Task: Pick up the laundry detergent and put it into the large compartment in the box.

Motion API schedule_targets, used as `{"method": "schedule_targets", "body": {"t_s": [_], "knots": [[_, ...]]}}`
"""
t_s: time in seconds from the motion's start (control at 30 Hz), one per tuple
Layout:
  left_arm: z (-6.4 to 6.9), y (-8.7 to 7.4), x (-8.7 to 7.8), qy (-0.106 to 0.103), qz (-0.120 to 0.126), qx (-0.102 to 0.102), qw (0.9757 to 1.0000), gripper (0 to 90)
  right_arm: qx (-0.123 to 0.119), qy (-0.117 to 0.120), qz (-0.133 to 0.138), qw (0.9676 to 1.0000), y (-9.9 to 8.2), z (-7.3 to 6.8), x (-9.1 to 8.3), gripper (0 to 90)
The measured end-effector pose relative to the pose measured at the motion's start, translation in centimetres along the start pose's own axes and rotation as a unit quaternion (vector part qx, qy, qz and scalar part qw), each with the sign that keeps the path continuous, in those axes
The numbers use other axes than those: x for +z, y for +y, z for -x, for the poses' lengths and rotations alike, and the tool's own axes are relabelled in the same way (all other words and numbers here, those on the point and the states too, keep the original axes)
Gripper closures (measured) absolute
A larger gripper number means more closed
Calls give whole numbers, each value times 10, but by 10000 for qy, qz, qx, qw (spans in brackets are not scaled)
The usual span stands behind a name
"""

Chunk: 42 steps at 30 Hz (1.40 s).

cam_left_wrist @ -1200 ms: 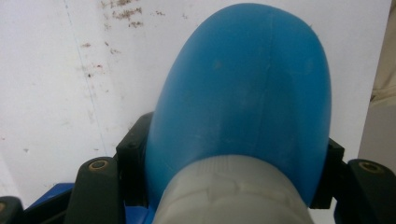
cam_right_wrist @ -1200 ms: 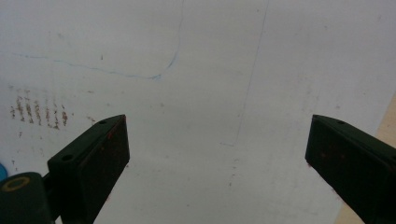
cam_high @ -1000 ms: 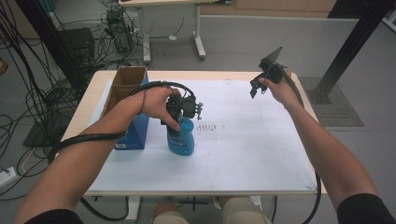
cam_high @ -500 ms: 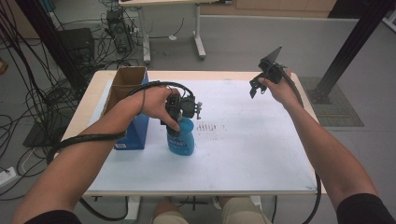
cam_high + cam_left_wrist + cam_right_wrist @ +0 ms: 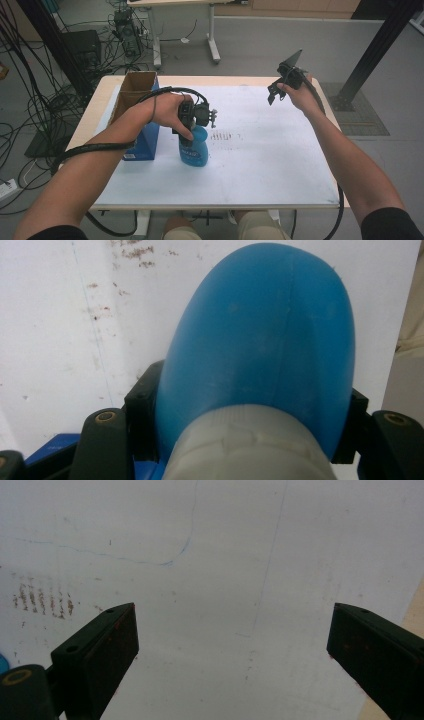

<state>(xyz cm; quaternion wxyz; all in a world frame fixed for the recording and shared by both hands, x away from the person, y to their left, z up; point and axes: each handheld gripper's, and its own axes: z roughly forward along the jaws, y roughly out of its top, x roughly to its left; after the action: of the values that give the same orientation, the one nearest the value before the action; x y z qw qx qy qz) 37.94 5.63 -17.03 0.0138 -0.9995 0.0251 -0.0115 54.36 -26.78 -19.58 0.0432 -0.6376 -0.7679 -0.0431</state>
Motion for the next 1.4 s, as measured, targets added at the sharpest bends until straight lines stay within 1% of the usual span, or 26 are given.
{"method": "schedule_targets", "body": {"t_s": [0.1,0.37,0.93,1.03,1.4], "knots": [[0,1,0,2,-16,7,10000,358,-10,-3,-2,10000,0,-1,0,65],[2,-2,0,27,43,-7,10000,359,5,-17,-2,10000,1,-2,2,65],[2,-1,0,20,11,-7,10000,364,14,-39,-36,10000,2,-3,3,65],[1,0,0,11,-26,-2,10000,364,8,-31,-38,10000,1,-3,3,65],[1,0,0,10,-18,-2,10000,364,-9,-39,-63,10000,2,-5,3,65]]}}
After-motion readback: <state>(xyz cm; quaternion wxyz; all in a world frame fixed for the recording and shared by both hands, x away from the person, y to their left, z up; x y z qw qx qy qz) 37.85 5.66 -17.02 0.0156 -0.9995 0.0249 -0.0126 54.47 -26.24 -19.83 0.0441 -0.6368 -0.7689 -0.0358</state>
